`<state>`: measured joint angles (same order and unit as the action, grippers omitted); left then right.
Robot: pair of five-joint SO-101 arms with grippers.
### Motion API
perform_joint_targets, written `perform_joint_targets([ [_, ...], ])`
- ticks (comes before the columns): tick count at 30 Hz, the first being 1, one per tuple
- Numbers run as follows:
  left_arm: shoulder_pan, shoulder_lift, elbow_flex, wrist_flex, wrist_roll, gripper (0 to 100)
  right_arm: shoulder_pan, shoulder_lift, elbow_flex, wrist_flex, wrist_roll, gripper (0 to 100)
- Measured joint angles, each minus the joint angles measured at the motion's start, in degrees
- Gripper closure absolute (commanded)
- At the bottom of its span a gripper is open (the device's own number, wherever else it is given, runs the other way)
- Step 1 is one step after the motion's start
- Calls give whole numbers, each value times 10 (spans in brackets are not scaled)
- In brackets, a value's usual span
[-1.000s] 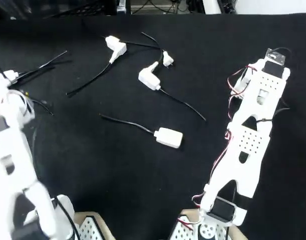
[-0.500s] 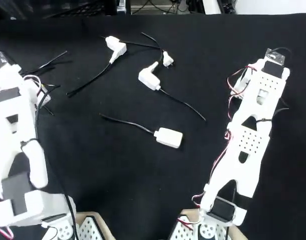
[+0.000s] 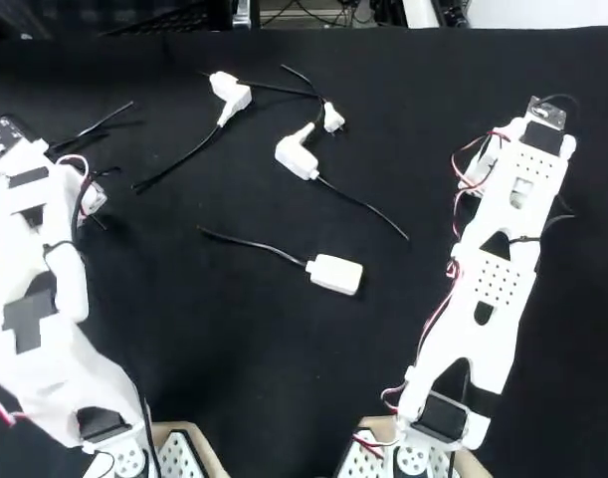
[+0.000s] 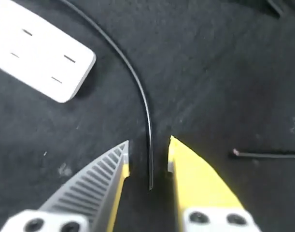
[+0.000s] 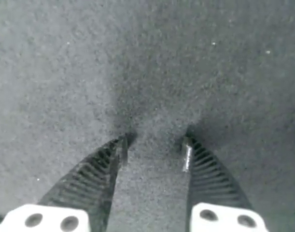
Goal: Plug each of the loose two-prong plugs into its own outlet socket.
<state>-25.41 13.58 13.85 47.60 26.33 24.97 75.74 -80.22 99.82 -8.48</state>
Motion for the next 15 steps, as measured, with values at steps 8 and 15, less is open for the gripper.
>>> perform_joint_targets([
  [8, 17, 59, -43, 11, 4, 884, 0, 0, 0, 0, 0, 801],
  [15, 17, 82, -52, 9, 26, 959, 0, 0, 0, 0, 0, 801],
])
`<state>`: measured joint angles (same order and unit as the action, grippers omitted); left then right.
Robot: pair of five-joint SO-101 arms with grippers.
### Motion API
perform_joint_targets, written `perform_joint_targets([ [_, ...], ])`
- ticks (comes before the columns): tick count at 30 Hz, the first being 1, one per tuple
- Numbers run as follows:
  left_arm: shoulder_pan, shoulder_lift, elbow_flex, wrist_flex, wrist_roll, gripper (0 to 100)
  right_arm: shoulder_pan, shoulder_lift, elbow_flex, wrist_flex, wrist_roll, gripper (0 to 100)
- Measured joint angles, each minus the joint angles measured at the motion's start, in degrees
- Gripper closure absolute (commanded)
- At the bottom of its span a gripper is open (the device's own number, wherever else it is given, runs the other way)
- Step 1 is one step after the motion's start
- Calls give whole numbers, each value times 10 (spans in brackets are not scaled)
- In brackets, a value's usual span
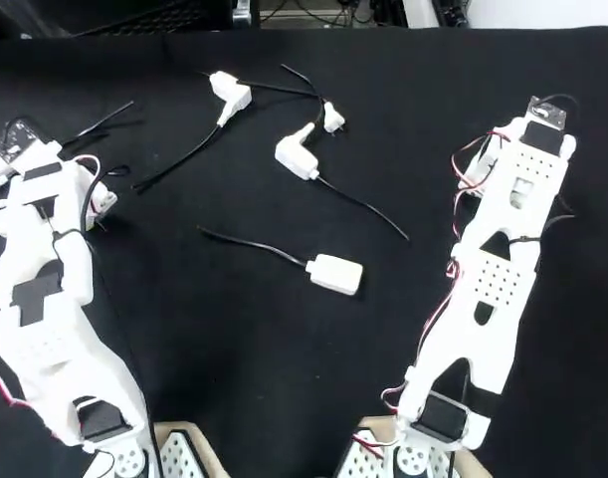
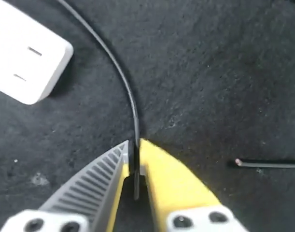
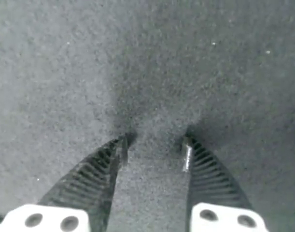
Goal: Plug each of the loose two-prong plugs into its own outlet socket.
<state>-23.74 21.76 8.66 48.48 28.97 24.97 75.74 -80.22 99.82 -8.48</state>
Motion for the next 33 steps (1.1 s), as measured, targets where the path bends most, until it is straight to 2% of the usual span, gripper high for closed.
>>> perform_joint_targets([
  [14, 1, 7, -14, 4, 4, 970, 0, 0, 0, 0, 0, 801],
  [19, 8, 8, -63, 53, 4, 970, 0, 0, 0, 0, 0, 801],
  [24, 47, 8, -133, 105, 5, 970, 0, 0, 0, 0, 0, 801],
  [29, 84, -8, -176, 189, 5, 970, 0, 0, 0, 0, 0, 801],
  [33, 101, -59, -169, 229, -33, 970, 0, 0, 0, 0, 0, 801],
])
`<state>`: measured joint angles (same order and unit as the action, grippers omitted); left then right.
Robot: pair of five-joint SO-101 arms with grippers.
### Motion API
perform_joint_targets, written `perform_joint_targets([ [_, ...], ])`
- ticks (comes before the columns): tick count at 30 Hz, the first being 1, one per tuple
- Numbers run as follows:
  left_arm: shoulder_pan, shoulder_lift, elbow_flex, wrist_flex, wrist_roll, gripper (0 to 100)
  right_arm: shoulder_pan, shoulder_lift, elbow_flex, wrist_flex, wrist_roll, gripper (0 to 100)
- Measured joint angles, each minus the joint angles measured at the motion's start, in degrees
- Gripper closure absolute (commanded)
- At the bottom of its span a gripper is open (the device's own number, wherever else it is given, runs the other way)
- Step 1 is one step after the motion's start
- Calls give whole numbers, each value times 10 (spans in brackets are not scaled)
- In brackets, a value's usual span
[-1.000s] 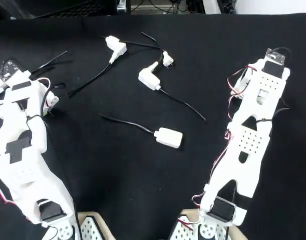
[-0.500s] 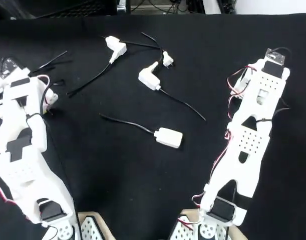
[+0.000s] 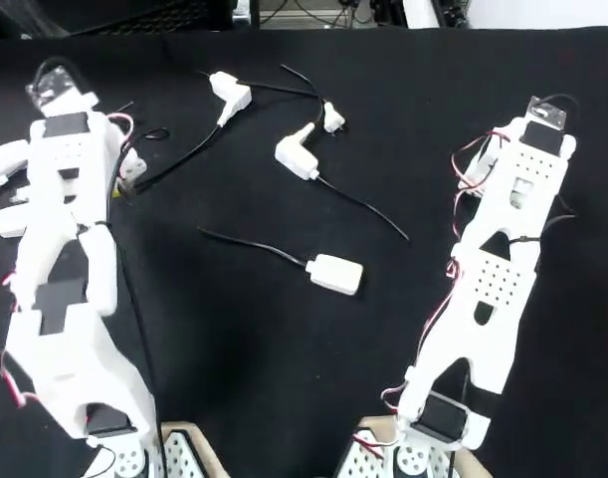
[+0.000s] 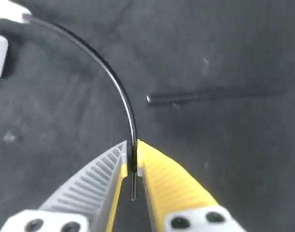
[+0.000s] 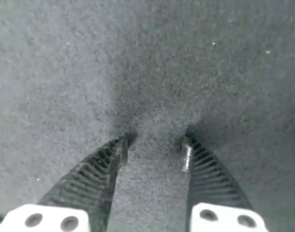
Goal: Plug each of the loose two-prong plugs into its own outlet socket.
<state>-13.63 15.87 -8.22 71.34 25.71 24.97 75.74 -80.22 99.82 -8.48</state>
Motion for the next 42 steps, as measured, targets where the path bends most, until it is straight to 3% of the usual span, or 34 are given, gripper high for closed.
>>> perform_joint_targets([
  [13, 80, -316, 255, 28, -91, 970, 0, 0, 0, 0, 0, 801],
  [19, 122, -476, 414, -46, -170, 970, 0, 0, 0, 0, 0, 801],
  [36, 324, -853, 787, -83, -329, 971, 0, 0, 0, 0, 0, 801],
  [42, 416, -1008, 881, -83, -349, 960, 0, 0, 0, 0, 0, 801],
])
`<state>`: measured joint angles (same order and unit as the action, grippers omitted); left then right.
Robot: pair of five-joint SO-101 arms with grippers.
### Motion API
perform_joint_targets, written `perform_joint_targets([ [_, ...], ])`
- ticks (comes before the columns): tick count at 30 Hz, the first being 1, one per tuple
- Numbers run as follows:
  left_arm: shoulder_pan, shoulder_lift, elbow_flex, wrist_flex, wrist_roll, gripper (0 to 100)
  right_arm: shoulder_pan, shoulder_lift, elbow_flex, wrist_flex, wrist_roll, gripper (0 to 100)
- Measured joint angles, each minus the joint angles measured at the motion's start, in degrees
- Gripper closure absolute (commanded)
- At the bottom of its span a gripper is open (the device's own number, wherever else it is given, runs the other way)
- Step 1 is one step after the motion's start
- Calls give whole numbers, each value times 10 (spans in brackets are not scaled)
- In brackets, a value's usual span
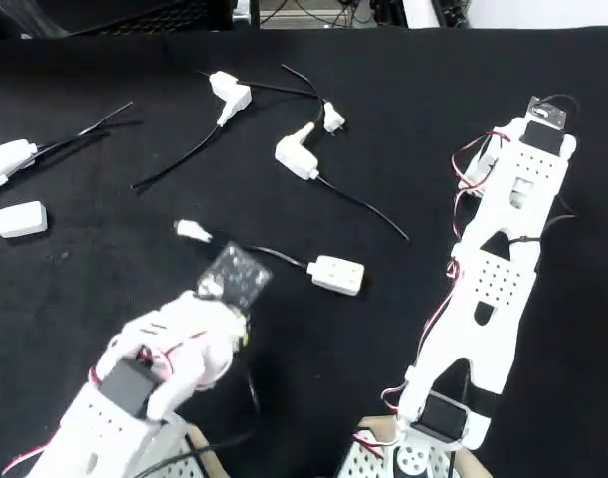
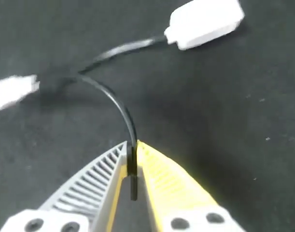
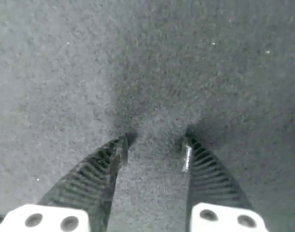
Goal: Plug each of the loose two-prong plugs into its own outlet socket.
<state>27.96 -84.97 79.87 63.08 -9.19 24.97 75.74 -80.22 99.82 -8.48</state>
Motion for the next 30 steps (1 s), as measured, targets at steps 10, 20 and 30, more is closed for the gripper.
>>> perform_joint_targets([
  [10, -39, -186, 40, 62, -1, 596, 0, 0, 0, 0, 0, 801],
  [20, -117, -192, 40, 30, 55, 640, 0, 0, 0, 0, 2, 801],
  [30, -377, -192, 111, -38, 81, 656, -17, 1, -2, 1, 73, 801],
])
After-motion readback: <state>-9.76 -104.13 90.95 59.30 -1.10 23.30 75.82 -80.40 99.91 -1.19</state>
